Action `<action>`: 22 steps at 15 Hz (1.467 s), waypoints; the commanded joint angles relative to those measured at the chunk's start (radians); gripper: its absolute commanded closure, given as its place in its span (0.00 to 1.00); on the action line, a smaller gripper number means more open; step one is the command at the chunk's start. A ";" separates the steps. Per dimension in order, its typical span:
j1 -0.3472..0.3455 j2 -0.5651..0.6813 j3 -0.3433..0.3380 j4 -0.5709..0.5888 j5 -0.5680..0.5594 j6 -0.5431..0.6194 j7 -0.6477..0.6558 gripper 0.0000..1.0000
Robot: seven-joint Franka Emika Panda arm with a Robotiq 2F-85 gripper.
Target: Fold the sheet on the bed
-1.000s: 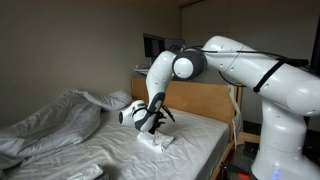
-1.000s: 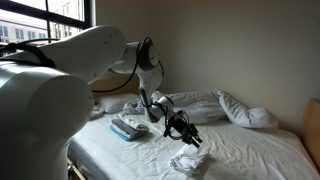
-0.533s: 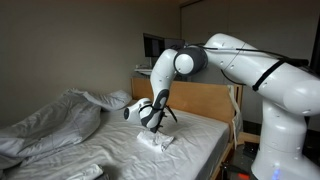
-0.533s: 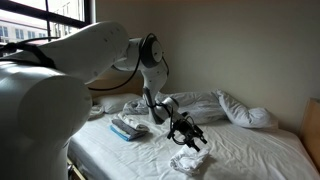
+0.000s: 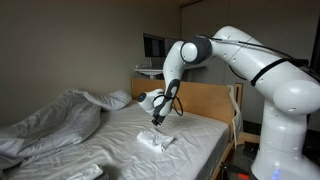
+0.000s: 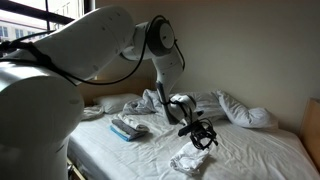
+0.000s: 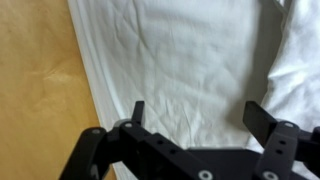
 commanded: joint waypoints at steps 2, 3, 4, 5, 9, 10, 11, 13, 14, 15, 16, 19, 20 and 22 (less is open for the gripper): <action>-0.140 -0.059 0.106 -0.030 0.107 0.048 -0.328 0.00; -0.170 -0.059 0.136 -0.023 0.137 0.027 -0.399 0.00; -0.202 -0.061 0.169 -0.020 0.169 0.013 -0.472 0.00; -0.240 -0.061 0.207 -0.013 0.193 -0.002 -0.540 0.00; -0.308 -0.035 0.300 0.042 0.343 -0.137 -0.790 0.00; -0.235 -0.035 0.219 0.054 0.451 -0.147 -0.867 0.00; -0.227 -0.035 0.211 0.066 0.496 -0.179 -0.904 0.00; -0.192 -0.016 0.174 0.108 0.582 -0.233 -0.974 0.00; -0.174 -0.022 0.158 0.117 0.618 -0.261 -0.994 0.00; -0.152 -0.026 0.125 0.086 0.608 -0.195 -0.954 0.00; -0.139 -0.022 0.113 0.096 0.623 -0.204 -0.959 0.00; -0.117 -0.017 0.092 0.098 0.623 -0.204 -0.955 0.00; -0.117 -0.016 0.091 0.098 0.623 -0.204 -0.955 0.00; -0.117 -0.016 0.089 0.098 0.623 -0.204 -0.954 0.00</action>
